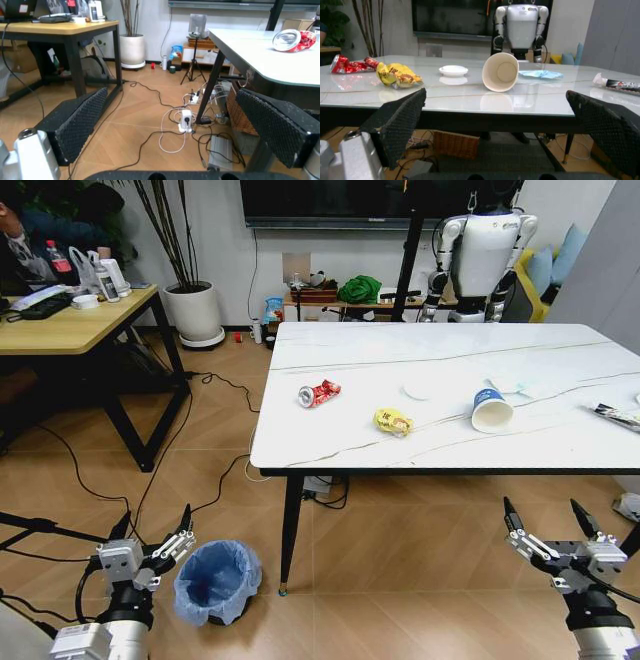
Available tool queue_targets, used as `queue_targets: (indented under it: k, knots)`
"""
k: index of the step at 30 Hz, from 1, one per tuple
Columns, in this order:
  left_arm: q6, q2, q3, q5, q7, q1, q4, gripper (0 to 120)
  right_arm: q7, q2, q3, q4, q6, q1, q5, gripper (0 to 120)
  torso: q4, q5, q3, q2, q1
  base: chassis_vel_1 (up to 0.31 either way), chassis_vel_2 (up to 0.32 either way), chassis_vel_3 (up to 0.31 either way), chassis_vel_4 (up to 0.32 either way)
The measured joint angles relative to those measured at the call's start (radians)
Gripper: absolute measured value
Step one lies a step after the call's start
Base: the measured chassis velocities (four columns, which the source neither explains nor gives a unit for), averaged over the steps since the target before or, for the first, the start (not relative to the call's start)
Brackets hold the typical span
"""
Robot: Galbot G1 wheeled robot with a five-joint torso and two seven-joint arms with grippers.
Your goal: Pick up the trash bin and place the trash from the table into it.
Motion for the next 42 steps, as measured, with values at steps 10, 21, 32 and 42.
queue_targets:
  k: [10,21,32,42]
  knots:
    - [-0.002,0.007,0.019,-0.014,0.018,-0.016,0.022,100,0.000,0.015,0.001,0.007,-0.006,0.002,-0.005,100,0.0000,0.0000,-0.005,-0.010,-0.005,0.000,0.000,0.000,0.000]
    - [-0.002,0.010,0.024,-0.020,0.027,-0.013,0.023,100,0.000,0.025,0.001,0.007,-0.006,0.007,-0.006,100,-0.0001,0.0000,-0.034,-0.062,-0.028,0.000,0.000,0.000,0.000]
    - [-0.007,0.010,0.026,-0.017,0.030,-0.007,0.020,100,-0.001,0.036,0.000,0.008,-0.003,0.007,-0.012,100,0.0000,0.0000,-0.063,-0.114,-0.050,0.000,0.000,0.000,0.000]
    - [-0.013,0.010,0.025,-0.016,0.033,-0.003,0.015,100,-0.002,0.041,0.000,0.009,0.002,0.006,-0.016,100,0.0000,0.0000,-0.090,-0.160,-0.069,0.000,0.000,0.000,0.000]
